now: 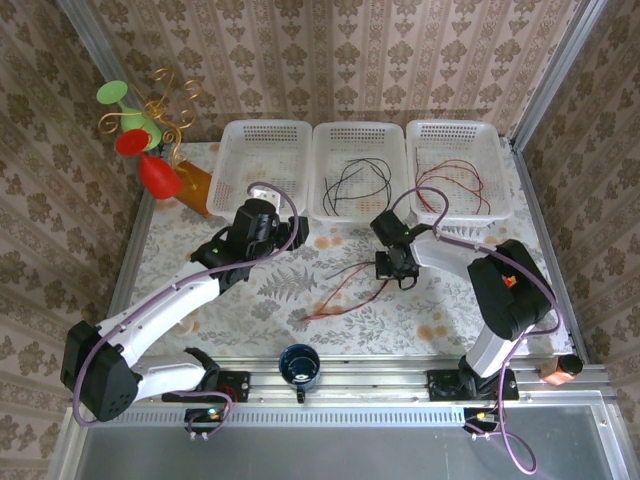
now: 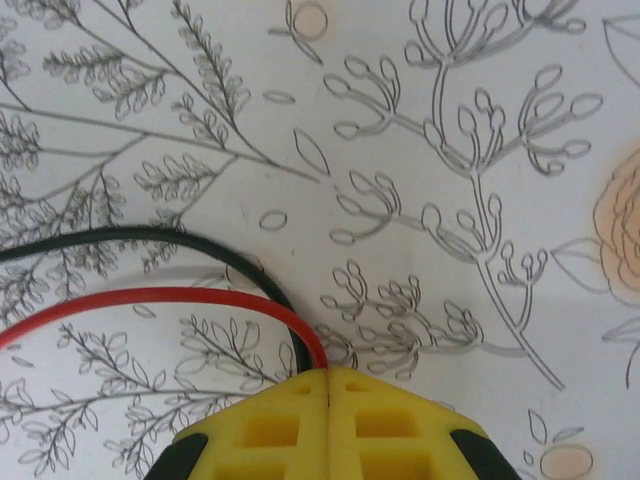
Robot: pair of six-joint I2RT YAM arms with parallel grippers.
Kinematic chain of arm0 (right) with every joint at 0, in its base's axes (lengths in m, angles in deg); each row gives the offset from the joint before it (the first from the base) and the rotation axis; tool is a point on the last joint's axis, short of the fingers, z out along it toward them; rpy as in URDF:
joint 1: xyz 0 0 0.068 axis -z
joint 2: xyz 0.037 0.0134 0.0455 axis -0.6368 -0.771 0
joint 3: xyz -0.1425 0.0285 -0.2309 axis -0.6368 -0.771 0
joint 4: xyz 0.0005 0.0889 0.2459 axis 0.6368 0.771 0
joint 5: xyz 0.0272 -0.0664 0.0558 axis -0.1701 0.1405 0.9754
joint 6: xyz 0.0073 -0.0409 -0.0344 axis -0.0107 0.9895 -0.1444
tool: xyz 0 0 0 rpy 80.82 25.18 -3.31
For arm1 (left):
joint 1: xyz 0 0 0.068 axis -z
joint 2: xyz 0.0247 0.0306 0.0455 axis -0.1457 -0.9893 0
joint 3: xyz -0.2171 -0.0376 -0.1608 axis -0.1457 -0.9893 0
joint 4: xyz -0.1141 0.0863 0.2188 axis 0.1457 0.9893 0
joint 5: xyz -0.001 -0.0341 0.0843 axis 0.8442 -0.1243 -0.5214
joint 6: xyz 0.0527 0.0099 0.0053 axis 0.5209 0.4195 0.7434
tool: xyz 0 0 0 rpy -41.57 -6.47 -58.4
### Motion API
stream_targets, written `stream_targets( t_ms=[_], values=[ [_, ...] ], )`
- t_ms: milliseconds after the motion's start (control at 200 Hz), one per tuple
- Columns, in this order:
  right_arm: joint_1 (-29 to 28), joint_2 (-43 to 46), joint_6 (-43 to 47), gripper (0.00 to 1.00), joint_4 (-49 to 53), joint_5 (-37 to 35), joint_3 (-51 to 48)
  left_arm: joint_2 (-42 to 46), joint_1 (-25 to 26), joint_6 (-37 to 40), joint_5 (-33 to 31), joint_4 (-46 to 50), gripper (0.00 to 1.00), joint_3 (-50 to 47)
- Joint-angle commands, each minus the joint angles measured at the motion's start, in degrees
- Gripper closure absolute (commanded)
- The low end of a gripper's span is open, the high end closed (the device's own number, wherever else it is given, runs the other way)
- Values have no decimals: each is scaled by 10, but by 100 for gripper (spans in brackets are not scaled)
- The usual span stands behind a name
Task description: Untangle the cables
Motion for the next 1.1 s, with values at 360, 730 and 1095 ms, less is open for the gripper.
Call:
stream_targets(
  t_ms=[360,730,1095],
  values=[
    [-21,146,27,70,90,3,-34,2,4,3,0,30,31,11],
    [-90,209,-324,55,91,-3,-20,71,-43,73,69,64,31,-33],
    [-163,78,-707,63,43,-8,26,105,-47,46,94,20,27,-119]
  ],
)
